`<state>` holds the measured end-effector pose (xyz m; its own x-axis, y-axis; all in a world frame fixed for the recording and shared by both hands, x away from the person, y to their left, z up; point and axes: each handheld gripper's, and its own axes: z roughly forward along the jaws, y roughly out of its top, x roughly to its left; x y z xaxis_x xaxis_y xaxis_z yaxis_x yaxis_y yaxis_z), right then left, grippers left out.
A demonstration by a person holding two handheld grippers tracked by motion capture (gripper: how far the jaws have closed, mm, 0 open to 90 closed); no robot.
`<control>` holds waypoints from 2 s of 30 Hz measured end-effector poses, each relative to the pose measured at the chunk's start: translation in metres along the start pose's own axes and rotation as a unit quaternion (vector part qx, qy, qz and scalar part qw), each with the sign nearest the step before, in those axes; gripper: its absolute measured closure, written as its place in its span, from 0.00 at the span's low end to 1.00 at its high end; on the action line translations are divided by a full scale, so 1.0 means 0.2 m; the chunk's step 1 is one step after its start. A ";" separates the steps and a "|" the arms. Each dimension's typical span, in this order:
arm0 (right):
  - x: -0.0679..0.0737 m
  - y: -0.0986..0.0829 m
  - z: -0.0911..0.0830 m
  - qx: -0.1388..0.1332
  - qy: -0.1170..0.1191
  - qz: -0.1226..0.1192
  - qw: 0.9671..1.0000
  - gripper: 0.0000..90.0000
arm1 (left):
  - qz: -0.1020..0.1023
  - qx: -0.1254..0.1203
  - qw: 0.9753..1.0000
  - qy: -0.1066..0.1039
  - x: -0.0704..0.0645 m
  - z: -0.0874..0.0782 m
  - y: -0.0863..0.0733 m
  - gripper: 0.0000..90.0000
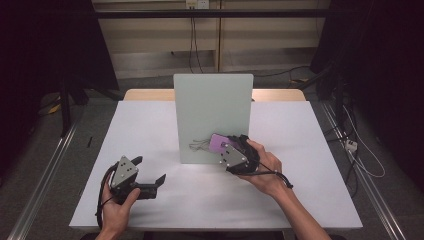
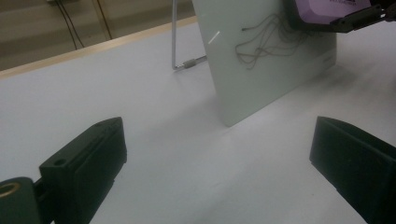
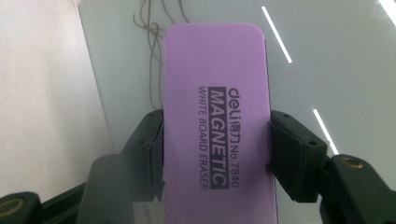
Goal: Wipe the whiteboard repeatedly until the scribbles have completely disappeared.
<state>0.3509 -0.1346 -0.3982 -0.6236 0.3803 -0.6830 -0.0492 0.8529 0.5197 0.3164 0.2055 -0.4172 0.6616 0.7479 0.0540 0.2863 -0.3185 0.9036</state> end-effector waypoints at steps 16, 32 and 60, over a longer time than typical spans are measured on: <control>0.02 0.00 0.02 0.004 -0.012 -0.004 1.000 0.47 | -0.002 0.001 1.000 -0.001 0.00 -0.01 0.00 0.04; 0.06 0.00 0.04 0.001 -0.004 0.011 1.000 0.47 | 0.001 0.002 1.000 0.001 0.00 0.00 0.00 0.04; 0.08 0.02 0.07 0.004 0.027 0.010 1.000 0.47 | -0.001 0.002 1.000 0.001 0.00 0.00 -0.01 0.04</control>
<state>0.3516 -0.1200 -0.4136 -0.6660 0.3780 -0.6430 -0.0297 0.8479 0.5293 0.3151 0.2061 -0.4180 0.6592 0.7501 0.0534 0.2901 -0.3192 0.9022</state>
